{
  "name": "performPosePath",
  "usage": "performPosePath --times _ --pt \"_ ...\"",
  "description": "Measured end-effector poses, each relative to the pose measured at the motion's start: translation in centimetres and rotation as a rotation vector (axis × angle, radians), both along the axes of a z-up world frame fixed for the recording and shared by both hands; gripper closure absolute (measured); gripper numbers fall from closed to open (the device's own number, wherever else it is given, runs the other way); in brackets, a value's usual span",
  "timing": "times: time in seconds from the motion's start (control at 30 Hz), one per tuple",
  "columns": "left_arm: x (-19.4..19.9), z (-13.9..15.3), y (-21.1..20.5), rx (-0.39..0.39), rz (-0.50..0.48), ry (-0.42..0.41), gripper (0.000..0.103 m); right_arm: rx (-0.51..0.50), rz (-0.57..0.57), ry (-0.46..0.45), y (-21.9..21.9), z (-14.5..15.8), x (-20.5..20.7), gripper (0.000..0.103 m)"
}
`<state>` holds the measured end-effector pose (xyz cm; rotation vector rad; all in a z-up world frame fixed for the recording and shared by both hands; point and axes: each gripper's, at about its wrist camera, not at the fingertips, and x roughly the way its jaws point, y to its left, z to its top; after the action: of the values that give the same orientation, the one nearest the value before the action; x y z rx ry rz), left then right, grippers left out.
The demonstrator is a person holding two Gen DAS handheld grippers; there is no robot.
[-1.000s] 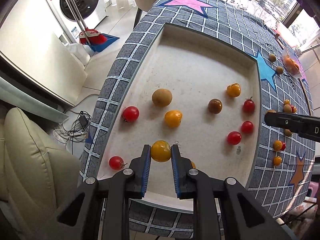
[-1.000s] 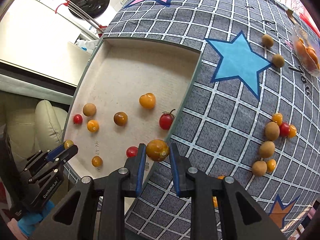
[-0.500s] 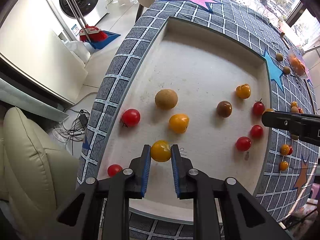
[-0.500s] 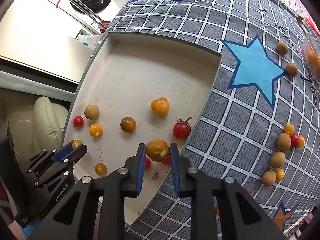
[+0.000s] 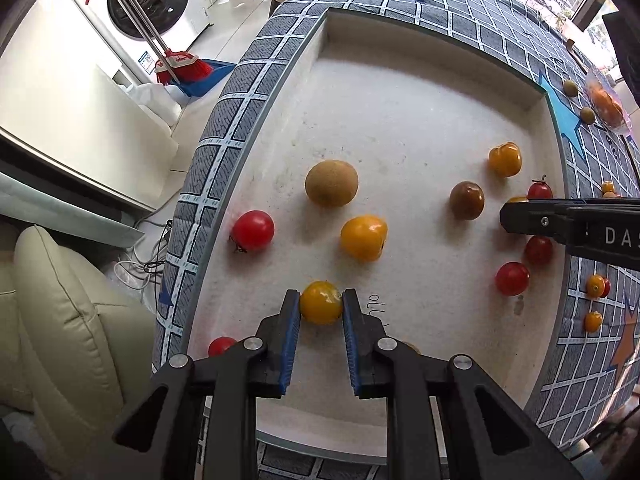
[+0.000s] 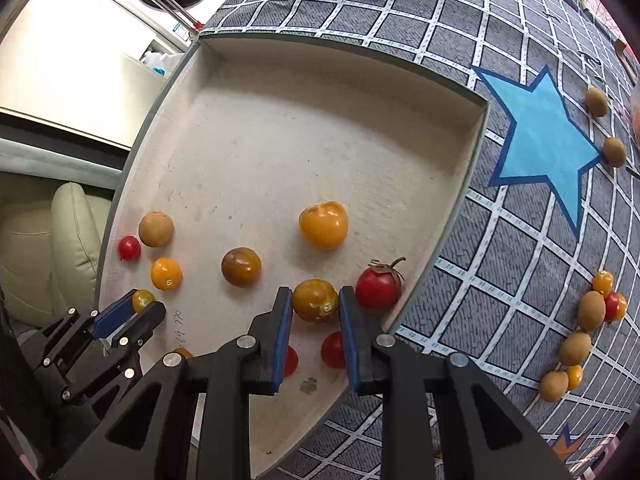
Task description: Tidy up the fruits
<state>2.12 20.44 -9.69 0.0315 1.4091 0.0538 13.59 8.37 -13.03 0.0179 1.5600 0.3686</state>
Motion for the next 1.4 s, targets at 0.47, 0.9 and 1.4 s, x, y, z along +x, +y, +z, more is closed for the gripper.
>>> performPosePath --times 0.47,0.9,1.4 --pt "-0.1 1.3 -1.4 0.049 -0.006 -0.026 0.028 0.002 0.059 -0.035 1.4 1.7 -0.2 0.046" --pt "-2.2 3.7 -1.9 0.021 -0.023 -0.023 0.003 -0.052 0.064 -0.100 -0.1 6.5 -2.6 0.000" --pt "-4.0 5.3 -2.7 0.015 -0.059 -0.010 0.003 -0.111 0.052 -0.111 -1.3 8.0 -4.9 0.000"
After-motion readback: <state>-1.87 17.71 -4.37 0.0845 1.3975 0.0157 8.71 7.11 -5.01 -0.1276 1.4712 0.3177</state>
